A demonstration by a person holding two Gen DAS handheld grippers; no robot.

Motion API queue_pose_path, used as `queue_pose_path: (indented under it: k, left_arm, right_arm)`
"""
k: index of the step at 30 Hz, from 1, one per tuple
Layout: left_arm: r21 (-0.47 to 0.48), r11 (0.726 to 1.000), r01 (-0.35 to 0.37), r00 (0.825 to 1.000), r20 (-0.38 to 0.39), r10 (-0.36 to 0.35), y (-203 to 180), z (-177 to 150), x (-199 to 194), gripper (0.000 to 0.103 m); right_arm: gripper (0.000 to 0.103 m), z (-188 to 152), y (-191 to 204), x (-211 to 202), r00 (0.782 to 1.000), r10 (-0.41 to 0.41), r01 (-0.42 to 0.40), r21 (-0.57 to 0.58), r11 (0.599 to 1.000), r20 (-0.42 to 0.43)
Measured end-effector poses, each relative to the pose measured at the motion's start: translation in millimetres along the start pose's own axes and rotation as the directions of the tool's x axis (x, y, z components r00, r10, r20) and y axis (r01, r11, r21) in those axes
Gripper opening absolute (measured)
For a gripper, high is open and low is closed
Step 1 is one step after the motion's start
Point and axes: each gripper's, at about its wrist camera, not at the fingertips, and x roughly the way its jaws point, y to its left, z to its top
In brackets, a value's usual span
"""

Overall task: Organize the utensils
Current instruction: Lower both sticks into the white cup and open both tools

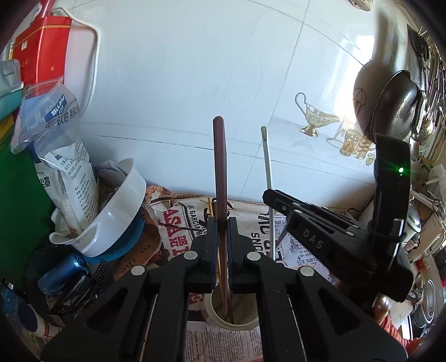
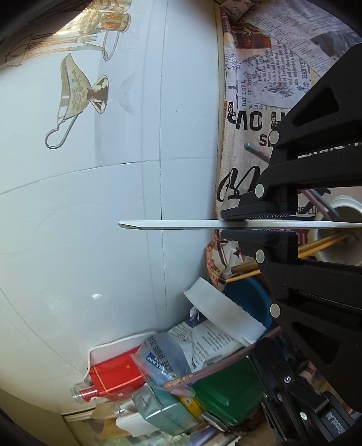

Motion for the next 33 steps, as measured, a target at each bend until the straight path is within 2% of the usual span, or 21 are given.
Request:
queue_pose_path:
  k: [6,16,25,33]
  left_arm:
    - [-0.007,1.0,0.01,1.0,-0.028,-0.01,13,-5,16,0.004]
    - [-0.021,1.0,0.008,0.995,-0.1,-0.01,18,-23,36,0.004]
    - [-0.023,0.999,-0.028,0.986,-0.165,0.024,16,-37,46,0.004]
    - [0.003,0.998,-0.068,0.979,-0.194,0.067,5,-50,43,0.004]
  right_arm:
    - [0.006,-11,6,19,1.0,-0.028,0.028,-0.008,1.0,-0.01]
    - [0.006,-33,8,27,0.997,-0.049,0.047,-0.052,0.998,-0.053]
    - [0.007,-51,8,17,0.988,-0.039,0.024,-0.103,0.994,-0.147]
    - [0.007,-52,6,-6,0.979,-0.012,-0.015,-0.132,0.991,-0.204]
